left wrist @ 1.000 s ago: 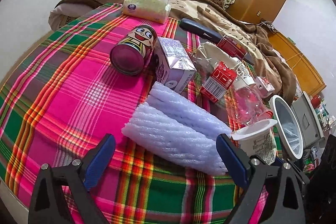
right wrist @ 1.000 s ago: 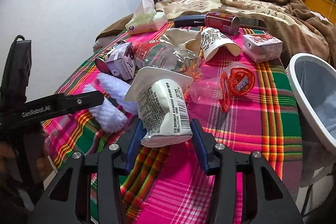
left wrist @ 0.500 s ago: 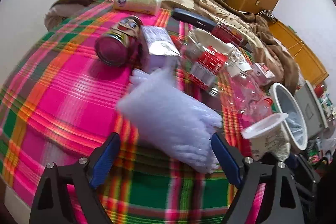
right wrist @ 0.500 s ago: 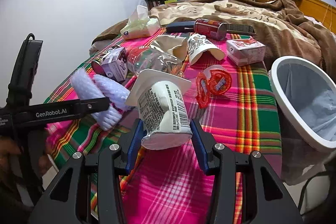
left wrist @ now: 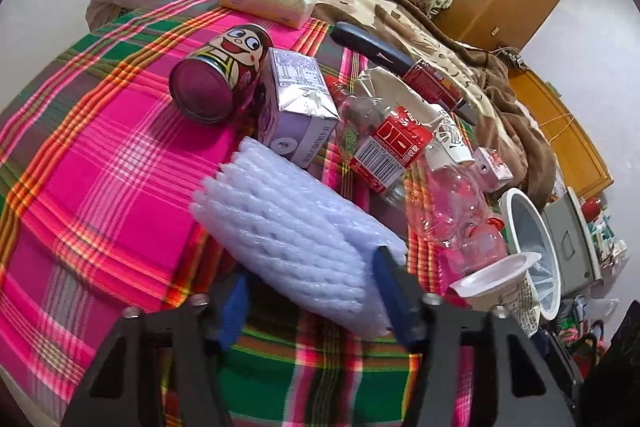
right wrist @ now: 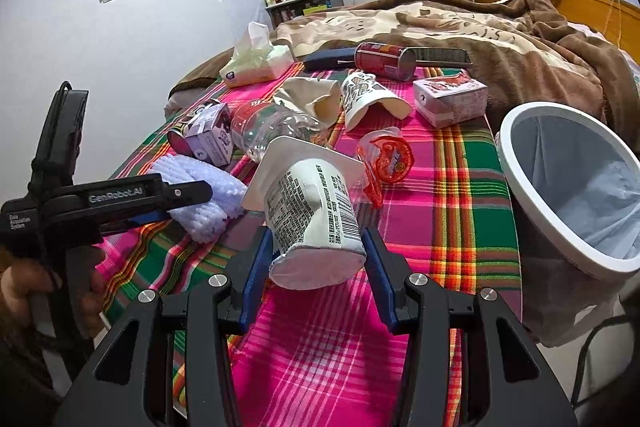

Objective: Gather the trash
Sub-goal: 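Grasp the white foam fruit nets with the left tool while the right tool grasps the white yogurt cup, then carry the foam nets with left and yogurt cup with right over the white bin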

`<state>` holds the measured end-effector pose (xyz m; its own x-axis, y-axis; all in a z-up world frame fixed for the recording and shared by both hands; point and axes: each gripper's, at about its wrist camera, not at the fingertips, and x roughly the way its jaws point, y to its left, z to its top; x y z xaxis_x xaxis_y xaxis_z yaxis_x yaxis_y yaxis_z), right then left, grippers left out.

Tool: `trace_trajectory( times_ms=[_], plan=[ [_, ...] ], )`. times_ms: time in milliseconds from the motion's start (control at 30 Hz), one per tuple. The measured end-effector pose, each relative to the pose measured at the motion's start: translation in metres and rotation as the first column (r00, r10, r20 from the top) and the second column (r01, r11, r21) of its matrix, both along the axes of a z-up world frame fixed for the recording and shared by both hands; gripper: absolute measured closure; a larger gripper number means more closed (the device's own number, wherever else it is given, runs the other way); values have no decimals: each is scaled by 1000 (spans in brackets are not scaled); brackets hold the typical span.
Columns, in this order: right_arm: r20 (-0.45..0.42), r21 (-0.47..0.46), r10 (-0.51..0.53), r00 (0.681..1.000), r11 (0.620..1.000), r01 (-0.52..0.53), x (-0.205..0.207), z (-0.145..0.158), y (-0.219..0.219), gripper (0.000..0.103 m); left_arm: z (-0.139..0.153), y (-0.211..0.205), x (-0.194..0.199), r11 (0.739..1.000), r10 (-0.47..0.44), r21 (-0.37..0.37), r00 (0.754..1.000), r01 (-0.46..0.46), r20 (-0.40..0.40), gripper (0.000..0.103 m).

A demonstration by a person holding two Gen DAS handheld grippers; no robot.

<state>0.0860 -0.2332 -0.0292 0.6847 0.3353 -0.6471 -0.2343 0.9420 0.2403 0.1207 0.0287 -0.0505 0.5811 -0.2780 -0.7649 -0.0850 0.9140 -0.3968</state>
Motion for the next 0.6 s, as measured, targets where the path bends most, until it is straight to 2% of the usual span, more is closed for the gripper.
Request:
trace_trajectory(
  times_ms=[67, 133, 267, 600],
  plan=[
    [10, -8, -4, 1000, 1000, 4, -2, 1, 0, 56, 1, -1, -1, 1000, -3, -14, 1000, 3, 17, 56],
    [12, -5, -6, 1000, 1000, 6, -2, 1, -2, 56, 3, -2, -3, 1000, 0, -10, 999, 0, 32, 58],
    [14, 0, -5, 1000, 1000, 5, -4, 0, -3, 56, 12, -9, -10, 999, -34, 42, 997, 31, 74, 65],
    [43, 22, -18, 999, 1000, 17, -10, 7, -8, 56, 43, -8, -32, 994, -73, 93, 984, 58, 165, 67]
  ],
)
